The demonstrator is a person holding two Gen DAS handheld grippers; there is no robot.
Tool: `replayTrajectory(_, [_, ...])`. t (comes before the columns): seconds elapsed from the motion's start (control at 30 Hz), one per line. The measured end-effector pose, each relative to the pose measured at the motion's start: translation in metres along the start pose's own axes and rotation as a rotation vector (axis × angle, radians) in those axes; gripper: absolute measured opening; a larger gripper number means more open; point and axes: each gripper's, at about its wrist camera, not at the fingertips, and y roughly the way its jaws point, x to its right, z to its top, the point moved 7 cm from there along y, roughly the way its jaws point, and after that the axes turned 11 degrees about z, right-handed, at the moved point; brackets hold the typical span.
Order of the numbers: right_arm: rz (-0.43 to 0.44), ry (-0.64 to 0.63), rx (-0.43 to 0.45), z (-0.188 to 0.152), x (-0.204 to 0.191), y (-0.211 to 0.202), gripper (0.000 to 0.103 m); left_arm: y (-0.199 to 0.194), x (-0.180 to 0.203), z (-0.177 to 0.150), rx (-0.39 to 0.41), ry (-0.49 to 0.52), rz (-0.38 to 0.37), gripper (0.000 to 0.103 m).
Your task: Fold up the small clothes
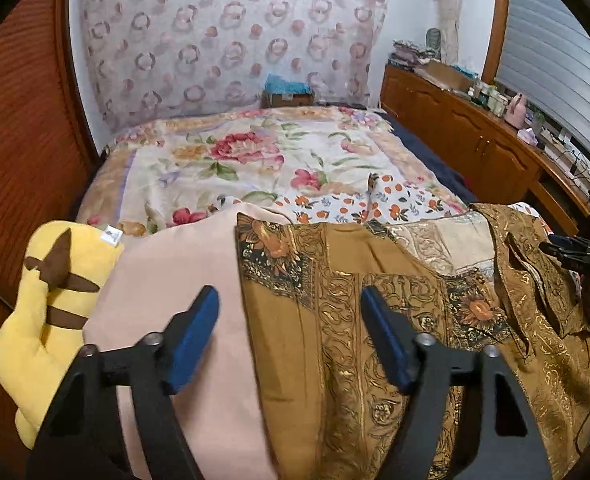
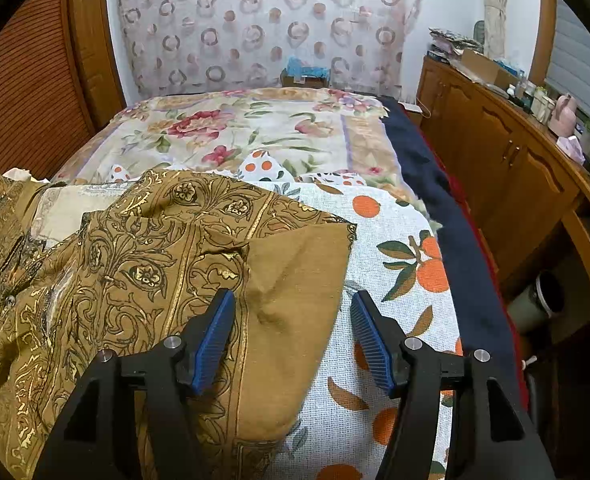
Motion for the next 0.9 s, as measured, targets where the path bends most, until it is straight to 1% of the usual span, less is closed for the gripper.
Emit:
replayTrajectory(0.03, [0.000,0.000,0.000,0.000,0.000,0.000,0.062,0.005,-0.001,0.001,-0.015,-0.007,-0.005,0.064])
replayTrajectory(0.1, [0.000,0.000,0.001,0.000,0.000,0.000,0.062,0.013,-0.003,0.004,-0.035,0.001,0.002,0.056])
replayTrajectory(0.13, [0.000,0.000,0.001,0.000,0.000,0.000,0.062,0.019,-0.005,0.006,-0.044,0.008,0.011,0.055])
replayTrajectory(0.2, [0.000,-0.001,0.001,0.000,0.000,0.000,0.062,0.029,-0.009,0.009,-0.062,0.011,0.035,0.048])
replayTrajectory(0.27, [0.001,-0.001,0.000,0.000,0.000,0.000,0.062,0.037,-0.014,0.012,-0.076,-0.003,0.035,0.046])
replayTrajectory(0.37, [-0.008,-0.008,0.001,0.000,-0.001,-0.001,0.062,0.045,-0.019,0.014,-0.096,-0.031,0.014,0.042])
replayTrajectory(0.5, [-0.028,-0.027,0.002,0.000,-0.003,-0.002,0.062,0.048,-0.015,0.015,-0.095,-0.003,0.037,0.039])
replayTrajectory(0.53, [-0.026,-0.026,0.002,0.000,-0.003,-0.003,0.062,0.046,-0.014,0.015,-0.090,0.006,0.041,0.037])
replayTrajectory(0.57, [-0.021,-0.023,0.002,0.000,-0.002,-0.003,0.062,0.045,-0.012,0.016,-0.081,0.017,0.045,0.027])
replayTrajectory(0.6, [-0.016,-0.019,0.002,0.000,-0.002,-0.003,0.062,0.043,-0.012,0.016,-0.073,0.023,0.045,0.010])
replayTrajectory(0.67, [-0.009,-0.014,0.001,0.000,-0.001,-0.003,0.062,0.034,-0.007,0.017,-0.045,0.028,0.018,0.004])
replayTrajectory(0.77, [-0.009,-0.014,0.002,0.000,-0.001,-0.003,0.062,0.016,0.002,0.020,0.005,0.042,-0.004,0.003])
replayTrajectory(0.83, [-0.013,-0.020,0.001,0.000,0.000,-0.003,0.062,0.001,0.012,0.021,0.035,0.043,-0.053,0.003])
replayTrajectory(0.9, [-0.001,-0.010,-0.001,0.001,0.003,-0.002,0.062,-0.013,0.024,0.022,0.066,0.066,-0.058,0.003])
